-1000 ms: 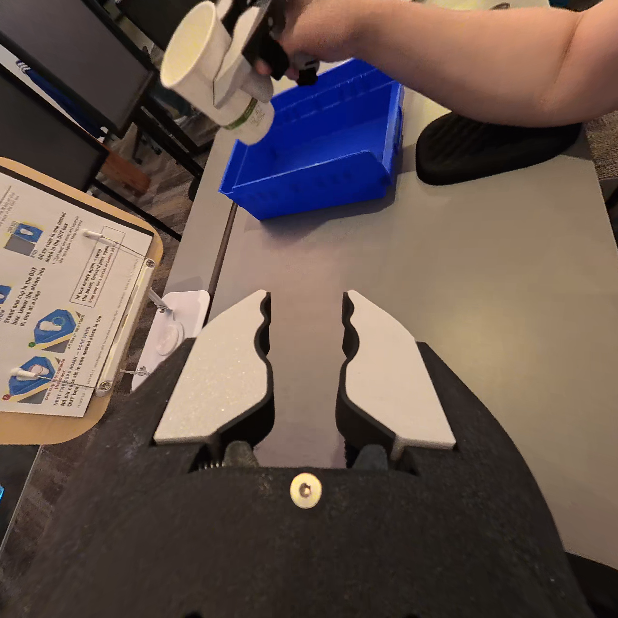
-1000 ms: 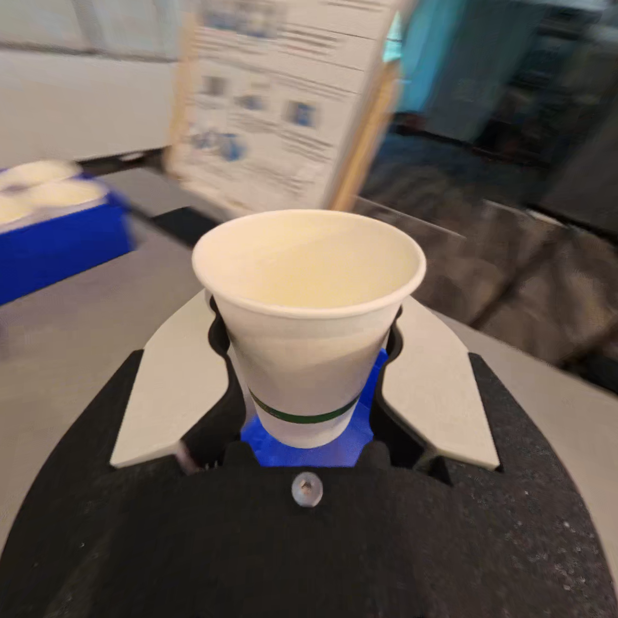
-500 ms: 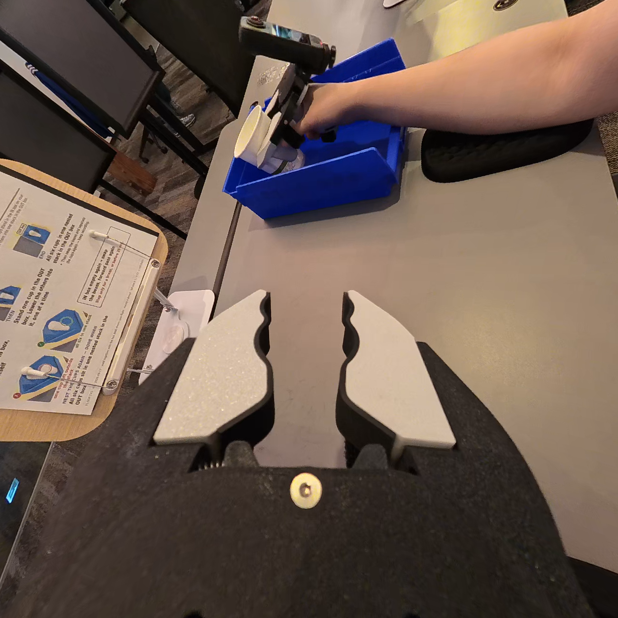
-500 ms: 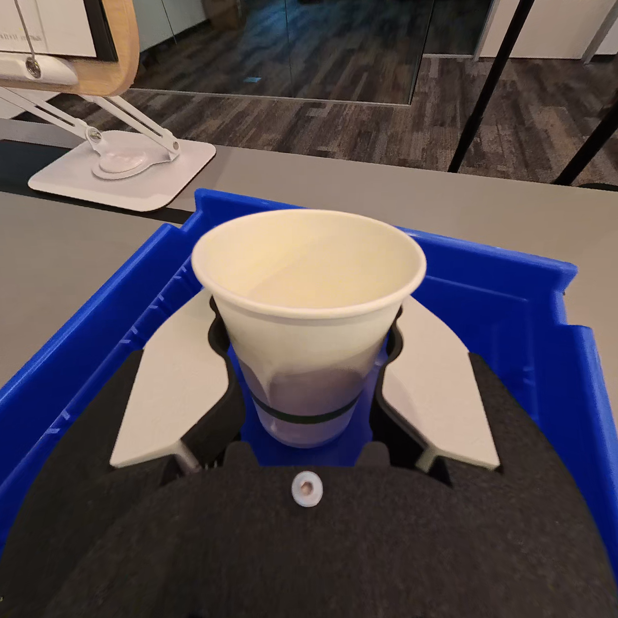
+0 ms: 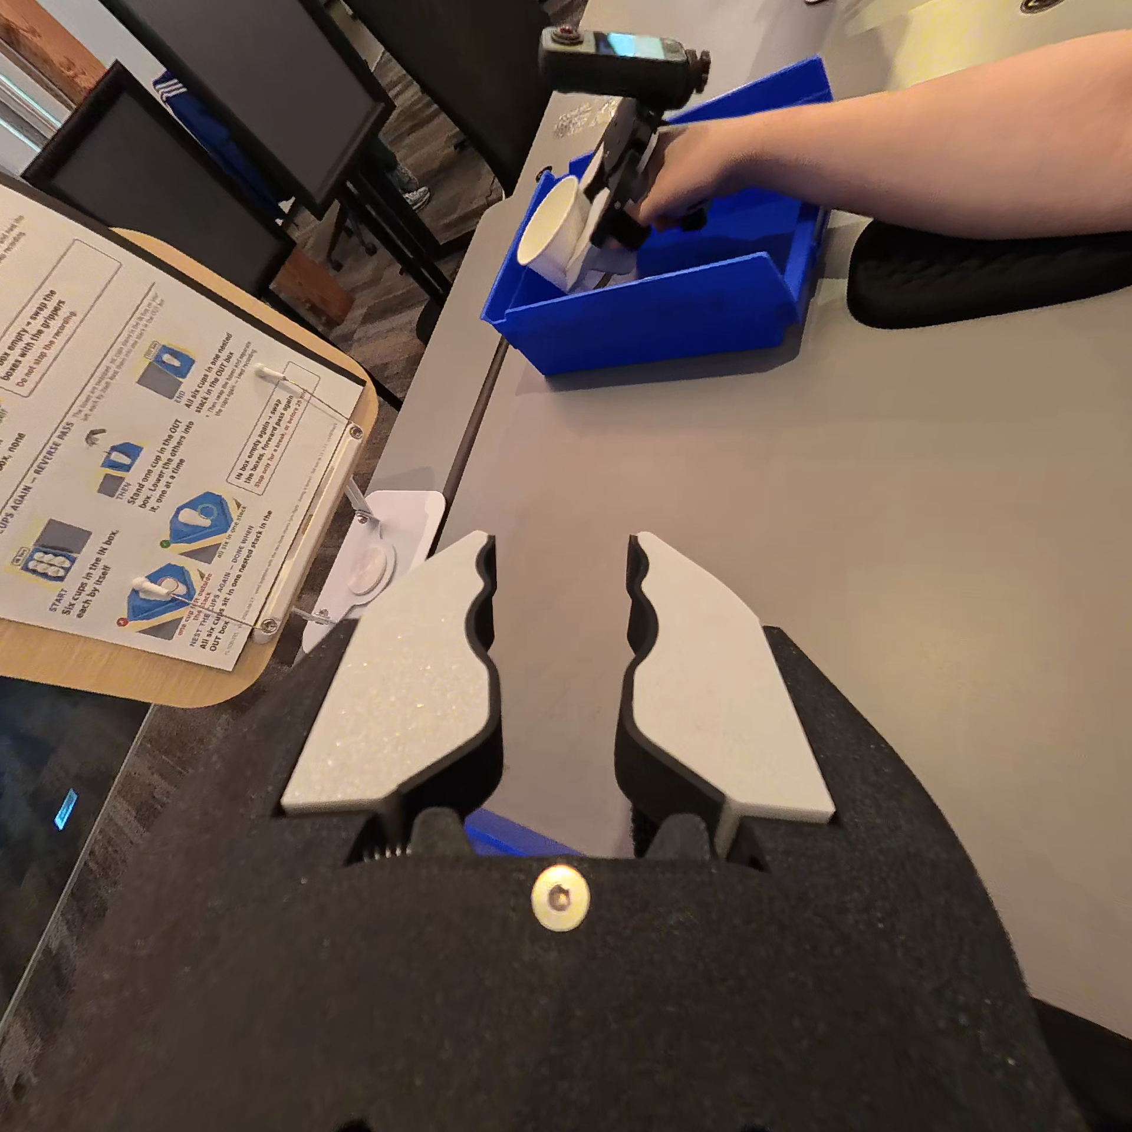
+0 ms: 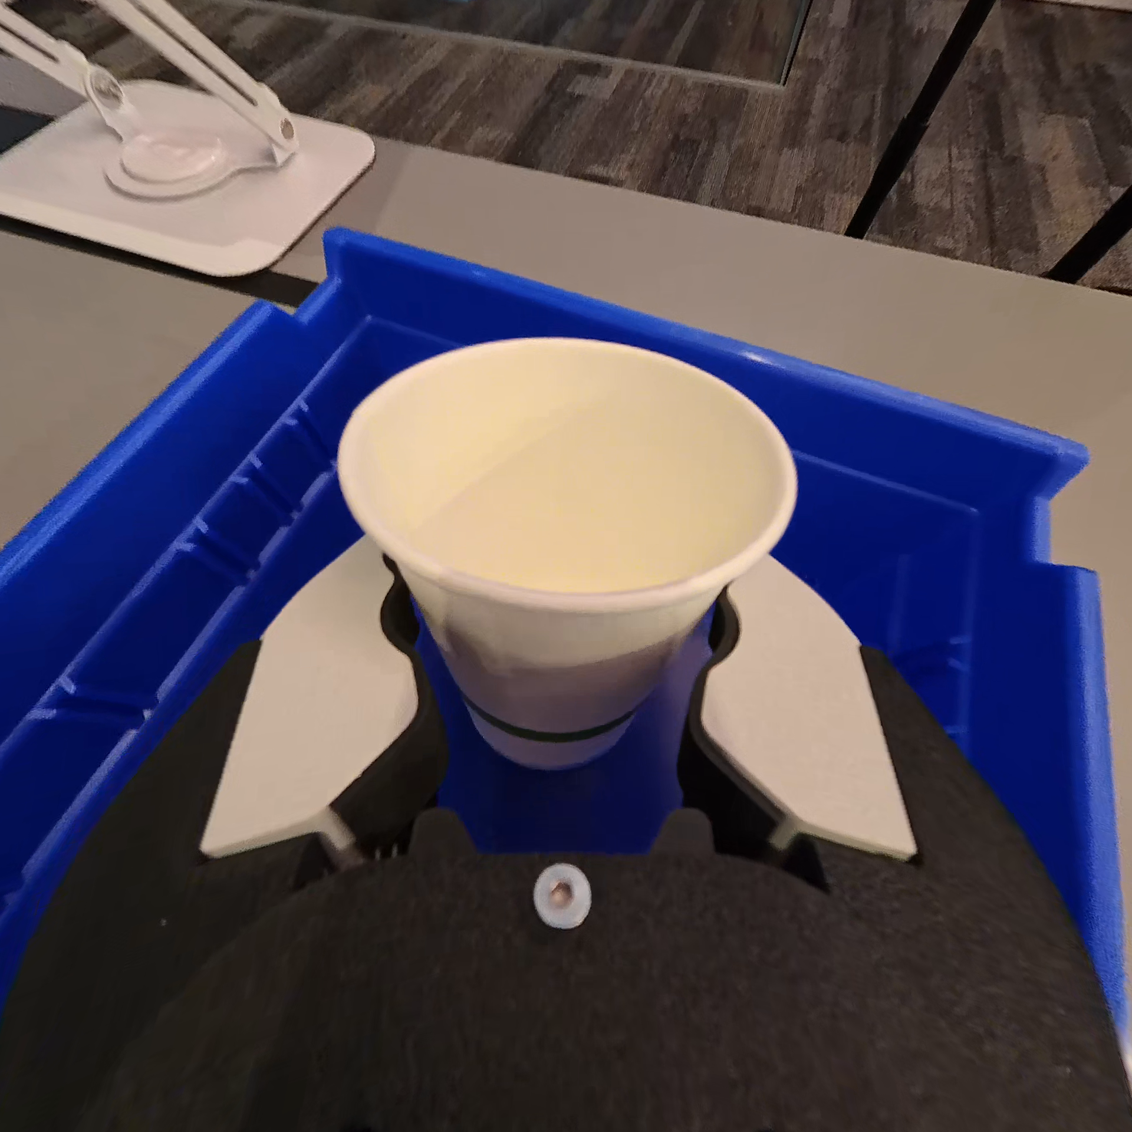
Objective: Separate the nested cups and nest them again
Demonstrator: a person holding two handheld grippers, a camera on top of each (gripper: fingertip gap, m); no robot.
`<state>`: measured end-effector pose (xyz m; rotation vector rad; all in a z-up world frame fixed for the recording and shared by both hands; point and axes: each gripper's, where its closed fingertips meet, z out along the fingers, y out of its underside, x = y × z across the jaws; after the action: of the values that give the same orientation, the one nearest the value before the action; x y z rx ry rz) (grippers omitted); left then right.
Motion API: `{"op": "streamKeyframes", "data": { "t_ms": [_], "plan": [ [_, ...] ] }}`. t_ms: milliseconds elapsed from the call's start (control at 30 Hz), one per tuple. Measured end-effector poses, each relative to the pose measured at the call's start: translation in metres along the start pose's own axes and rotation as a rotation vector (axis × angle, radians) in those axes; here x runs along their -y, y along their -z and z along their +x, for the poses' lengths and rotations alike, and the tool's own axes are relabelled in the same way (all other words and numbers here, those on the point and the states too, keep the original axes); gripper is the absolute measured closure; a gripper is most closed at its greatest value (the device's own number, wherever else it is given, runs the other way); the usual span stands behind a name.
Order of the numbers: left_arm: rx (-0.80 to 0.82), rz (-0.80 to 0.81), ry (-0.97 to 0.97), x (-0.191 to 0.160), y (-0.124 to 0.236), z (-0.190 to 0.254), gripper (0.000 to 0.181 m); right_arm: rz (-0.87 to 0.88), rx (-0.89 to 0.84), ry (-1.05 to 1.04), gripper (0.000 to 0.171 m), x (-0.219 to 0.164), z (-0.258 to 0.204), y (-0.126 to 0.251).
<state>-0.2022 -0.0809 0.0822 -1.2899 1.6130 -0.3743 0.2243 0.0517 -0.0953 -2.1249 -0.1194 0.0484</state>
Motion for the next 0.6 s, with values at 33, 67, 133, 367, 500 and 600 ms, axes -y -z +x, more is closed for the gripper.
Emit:
{"op": "streamKeyframes", "data": {
  "t_ms": [33,67,133,367,500,600],
  "plan": [
    [0.009,-0.005,-0.001,-0.001,0.002,-0.001,0.141,-0.034,-0.005,0.012,0.076,-0.004,0.001,0.000],
    [0.023,-0.011,-0.002,-0.002,0.005,-0.004,0.141,-0.069,-0.002,0.020,0.076,-0.008,0.000,0.000],
    [0.066,-0.020,0.000,-0.006,0.012,-0.011,0.140,-0.124,0.020,0.026,0.076,-0.014,-0.003,0.001],
    [0.315,-0.139,0.107,-0.046,0.062,-0.051,0.138,-0.225,-0.014,0.040,0.066,-0.026,0.003,0.006],
    [0.426,-0.451,0.220,-0.103,0.087,-0.056,0.138,-0.270,0.032,0.009,0.060,-0.031,-0.003,0.010],
    [0.467,-0.697,0.316,-0.140,0.103,-0.048,0.137,-0.308,0.047,-0.011,0.056,-0.037,-0.003,0.012]
  ]
}}
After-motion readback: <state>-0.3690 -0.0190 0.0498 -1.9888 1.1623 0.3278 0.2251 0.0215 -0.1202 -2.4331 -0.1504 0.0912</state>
